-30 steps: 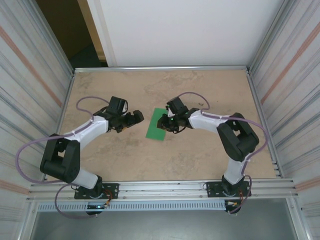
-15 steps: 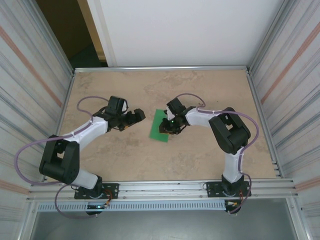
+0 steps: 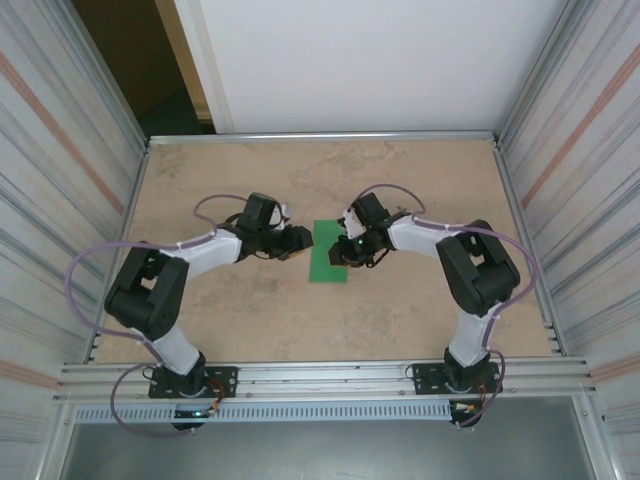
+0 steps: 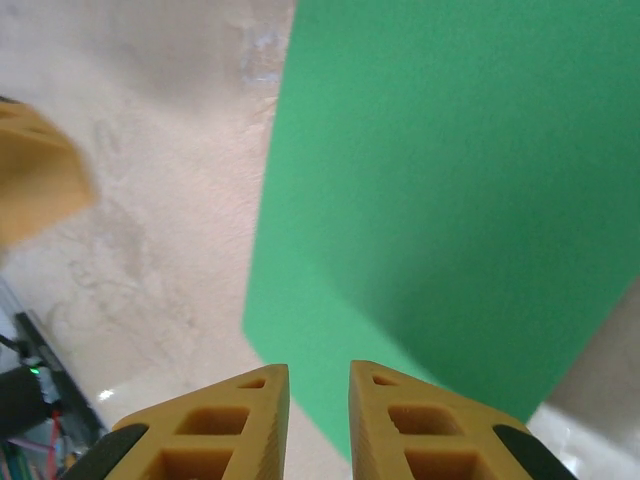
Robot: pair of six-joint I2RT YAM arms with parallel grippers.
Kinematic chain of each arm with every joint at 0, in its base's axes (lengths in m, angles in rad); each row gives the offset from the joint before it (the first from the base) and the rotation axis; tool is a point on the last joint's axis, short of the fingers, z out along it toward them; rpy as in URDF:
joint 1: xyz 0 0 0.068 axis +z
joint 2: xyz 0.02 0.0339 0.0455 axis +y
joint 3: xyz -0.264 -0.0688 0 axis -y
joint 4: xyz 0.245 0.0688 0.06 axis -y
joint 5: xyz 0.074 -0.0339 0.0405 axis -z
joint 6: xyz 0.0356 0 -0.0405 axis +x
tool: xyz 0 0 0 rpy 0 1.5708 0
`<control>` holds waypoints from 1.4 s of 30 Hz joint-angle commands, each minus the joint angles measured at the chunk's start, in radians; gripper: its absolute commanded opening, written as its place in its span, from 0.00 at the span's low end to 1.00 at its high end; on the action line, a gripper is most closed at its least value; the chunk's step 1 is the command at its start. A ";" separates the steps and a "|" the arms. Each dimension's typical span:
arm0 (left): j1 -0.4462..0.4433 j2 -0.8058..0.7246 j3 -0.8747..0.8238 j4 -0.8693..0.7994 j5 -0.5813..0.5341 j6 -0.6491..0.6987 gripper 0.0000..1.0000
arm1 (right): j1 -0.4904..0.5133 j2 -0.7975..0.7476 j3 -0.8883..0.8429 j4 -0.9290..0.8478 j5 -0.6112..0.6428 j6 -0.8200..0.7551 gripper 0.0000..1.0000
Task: Fold a paper plane with a square sheet of paper (pick it up from the middle)
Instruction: Third fold the triangle at the center of the table.
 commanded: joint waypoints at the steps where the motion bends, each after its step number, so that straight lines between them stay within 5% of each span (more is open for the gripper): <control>1: -0.030 0.066 0.080 0.016 0.042 -0.003 0.36 | -0.005 -0.065 -0.059 0.114 0.012 0.199 0.22; 7: -0.061 0.169 0.156 -0.001 0.038 -0.002 0.28 | 0.012 -0.055 -0.105 0.191 0.030 0.323 0.17; 21: -0.061 0.280 0.207 -0.103 -0.055 0.007 0.24 | -0.008 0.058 -0.116 0.185 0.012 0.333 0.13; 42: -0.037 0.289 0.120 -0.142 -0.117 -0.027 0.23 | -0.068 0.015 -0.165 -0.029 -0.060 0.085 0.13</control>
